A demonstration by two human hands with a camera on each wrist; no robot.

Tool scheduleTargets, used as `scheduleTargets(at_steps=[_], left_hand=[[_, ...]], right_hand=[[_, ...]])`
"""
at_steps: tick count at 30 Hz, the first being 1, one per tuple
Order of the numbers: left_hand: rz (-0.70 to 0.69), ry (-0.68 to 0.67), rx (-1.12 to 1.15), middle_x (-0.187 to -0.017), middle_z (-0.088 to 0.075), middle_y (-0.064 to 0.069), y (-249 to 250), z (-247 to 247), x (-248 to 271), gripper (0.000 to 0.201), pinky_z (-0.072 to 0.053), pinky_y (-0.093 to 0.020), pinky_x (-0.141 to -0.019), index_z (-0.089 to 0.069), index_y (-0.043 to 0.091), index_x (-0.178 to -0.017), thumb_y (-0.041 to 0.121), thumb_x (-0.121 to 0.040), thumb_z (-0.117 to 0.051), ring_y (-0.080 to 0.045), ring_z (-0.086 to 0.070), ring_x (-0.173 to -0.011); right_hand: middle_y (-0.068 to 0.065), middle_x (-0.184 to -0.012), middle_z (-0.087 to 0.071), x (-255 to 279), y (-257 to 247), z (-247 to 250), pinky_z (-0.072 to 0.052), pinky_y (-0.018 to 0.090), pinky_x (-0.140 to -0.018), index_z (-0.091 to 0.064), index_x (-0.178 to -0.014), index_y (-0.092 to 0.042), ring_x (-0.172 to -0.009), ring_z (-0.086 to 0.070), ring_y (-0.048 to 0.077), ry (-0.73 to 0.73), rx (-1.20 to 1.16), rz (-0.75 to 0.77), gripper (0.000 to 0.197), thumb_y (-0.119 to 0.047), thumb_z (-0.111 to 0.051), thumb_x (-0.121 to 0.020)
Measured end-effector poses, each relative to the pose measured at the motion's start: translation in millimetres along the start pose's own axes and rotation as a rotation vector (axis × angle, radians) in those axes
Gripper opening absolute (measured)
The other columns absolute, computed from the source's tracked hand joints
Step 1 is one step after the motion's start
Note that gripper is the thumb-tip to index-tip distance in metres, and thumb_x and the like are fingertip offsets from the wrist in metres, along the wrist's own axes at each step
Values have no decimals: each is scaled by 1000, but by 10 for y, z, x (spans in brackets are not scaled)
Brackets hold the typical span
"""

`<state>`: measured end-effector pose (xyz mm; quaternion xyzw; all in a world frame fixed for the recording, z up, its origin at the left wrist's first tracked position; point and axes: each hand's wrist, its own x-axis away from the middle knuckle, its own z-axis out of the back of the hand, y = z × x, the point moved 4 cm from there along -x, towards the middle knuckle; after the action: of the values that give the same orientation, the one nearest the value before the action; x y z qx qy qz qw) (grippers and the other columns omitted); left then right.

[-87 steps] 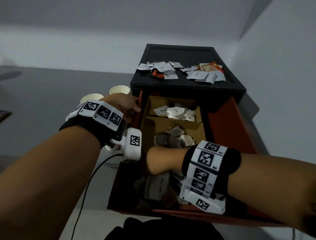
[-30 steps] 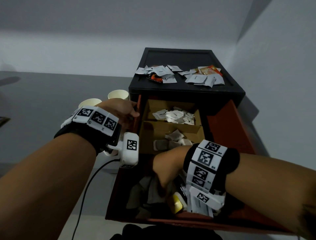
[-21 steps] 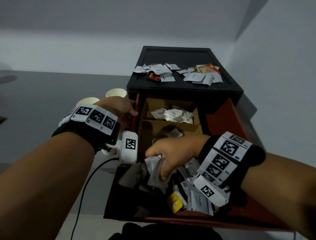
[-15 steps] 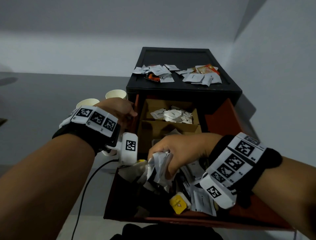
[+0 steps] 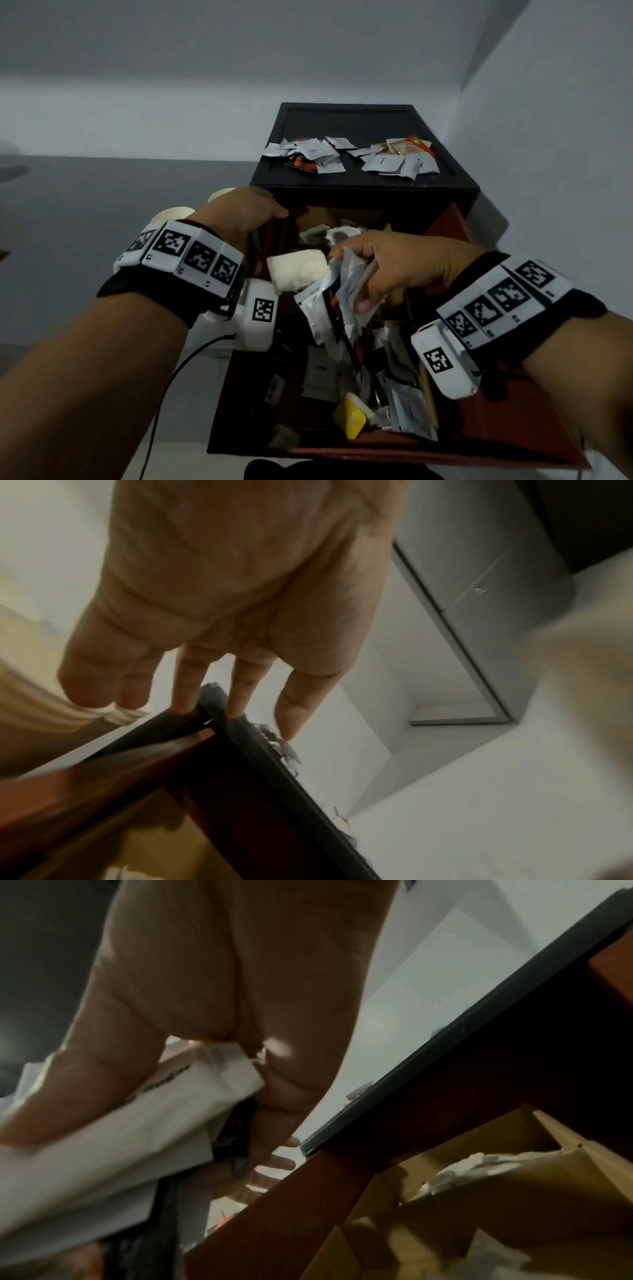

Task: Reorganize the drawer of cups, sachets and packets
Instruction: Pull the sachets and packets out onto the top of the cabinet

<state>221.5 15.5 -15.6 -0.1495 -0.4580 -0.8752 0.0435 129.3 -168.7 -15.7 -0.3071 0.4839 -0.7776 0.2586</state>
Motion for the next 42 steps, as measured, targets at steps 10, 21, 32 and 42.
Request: scheduleTargets(at_steps=[10,21,32,42], left_hand=[[-211,-612,461,-110,-63,-11,476,-365,624,60,-57,-36,-70,-56,21,-121,63,-80,-47,-24,-63,-88],[-113,-553,951,-114,-66,-20,455,-646,512,43,-47,-51,-94,-64,11,-115,32,-77,-59,-34,-64,-101],[28,-425,1231,-87,-70,-18,298,-741,407,21,-56,-46,-71,-64,0,-93,11,-75,-63,-31,-69,-73],[-55,-299,1201,-101,-70,-19,243,-633,283,48,-47,-58,-91,-58,1,-118,13,-72,-64,-38,-66,-94]], right_hand=[[2,-89,-71,49,-177,480,-56,27,-70,-60,-99,-13,-82,-68,16,206,-203,80,57,-4,-82,-48],[4,-106,-66,-178,-328,674,-54,39,-88,-55,-118,-16,-99,-64,21,706,-181,44,52,-17,-78,-71],[0,-145,-41,-226,-252,501,-34,44,-109,-39,-140,-34,-132,-41,22,707,-177,-89,51,-49,-43,-91],[6,-96,-63,-119,-146,505,-52,26,-71,-58,-96,-16,-85,-61,13,874,-99,-94,19,-24,-68,-83]])
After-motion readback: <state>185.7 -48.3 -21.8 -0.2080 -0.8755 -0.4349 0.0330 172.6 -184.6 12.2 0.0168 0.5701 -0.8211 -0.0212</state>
